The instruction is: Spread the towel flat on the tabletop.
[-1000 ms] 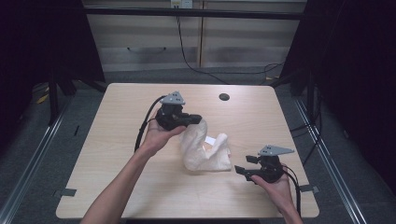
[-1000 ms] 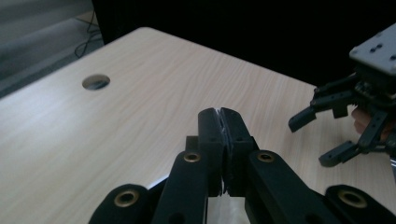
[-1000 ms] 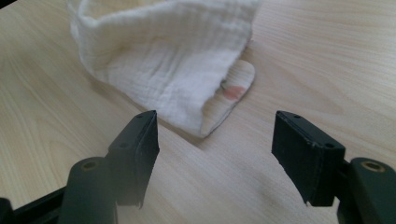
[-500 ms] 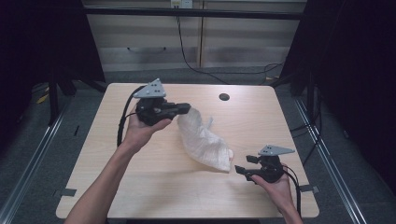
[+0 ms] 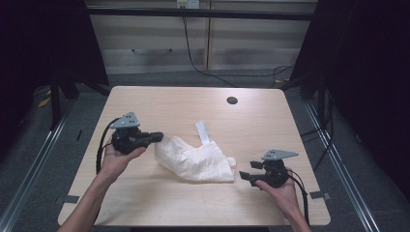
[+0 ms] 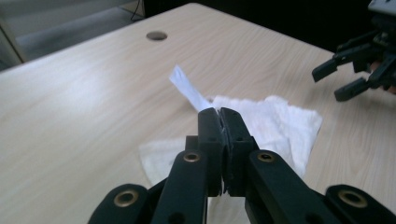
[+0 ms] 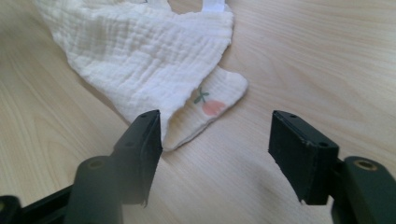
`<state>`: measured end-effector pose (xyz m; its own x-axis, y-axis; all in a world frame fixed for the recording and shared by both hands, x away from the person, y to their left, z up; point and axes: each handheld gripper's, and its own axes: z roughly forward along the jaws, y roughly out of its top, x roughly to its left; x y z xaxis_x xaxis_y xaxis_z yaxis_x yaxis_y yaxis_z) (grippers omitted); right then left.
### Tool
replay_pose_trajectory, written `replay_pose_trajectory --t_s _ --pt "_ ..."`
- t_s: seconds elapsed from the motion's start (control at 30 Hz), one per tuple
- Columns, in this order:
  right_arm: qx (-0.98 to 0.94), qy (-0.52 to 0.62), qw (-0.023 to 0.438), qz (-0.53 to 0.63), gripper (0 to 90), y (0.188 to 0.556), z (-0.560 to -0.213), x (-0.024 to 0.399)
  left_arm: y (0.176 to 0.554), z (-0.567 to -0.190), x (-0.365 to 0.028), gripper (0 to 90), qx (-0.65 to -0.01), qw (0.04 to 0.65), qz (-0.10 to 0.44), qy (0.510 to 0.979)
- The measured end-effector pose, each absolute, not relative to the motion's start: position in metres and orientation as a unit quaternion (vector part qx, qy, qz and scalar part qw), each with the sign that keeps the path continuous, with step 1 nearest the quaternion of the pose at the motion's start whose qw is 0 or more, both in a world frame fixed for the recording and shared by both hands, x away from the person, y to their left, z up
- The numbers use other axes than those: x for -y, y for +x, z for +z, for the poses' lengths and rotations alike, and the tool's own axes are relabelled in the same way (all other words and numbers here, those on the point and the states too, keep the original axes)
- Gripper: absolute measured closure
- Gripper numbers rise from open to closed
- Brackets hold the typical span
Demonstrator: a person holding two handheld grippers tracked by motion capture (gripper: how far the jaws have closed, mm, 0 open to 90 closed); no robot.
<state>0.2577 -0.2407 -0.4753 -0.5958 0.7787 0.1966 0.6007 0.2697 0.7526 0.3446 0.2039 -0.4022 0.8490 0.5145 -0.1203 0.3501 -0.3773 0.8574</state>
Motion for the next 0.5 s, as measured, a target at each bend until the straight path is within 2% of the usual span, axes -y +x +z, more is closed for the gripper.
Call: replay_pose_trajectory --t_s 0.13,0.2,0.5 --pt "-0.793 0.427 0.098 0.423 44.0 0.265 -0.473 0.236 0.340 -0.428 -0.222 88.1 -0.292 0.481 0.081 0.823" --pt "-0.796 0.422 0.097 0.423 50.6 0.269 -0.472 0.233 0.342 -0.438 -0.231 88.0 -0.309 0.478 0.076 0.819" --pt "-0.802 0.407 0.094 0.426 51.8 0.313 -0.465 0.212 0.347 -0.466 -0.250 87.9 -0.343 0.469 0.065 0.811"
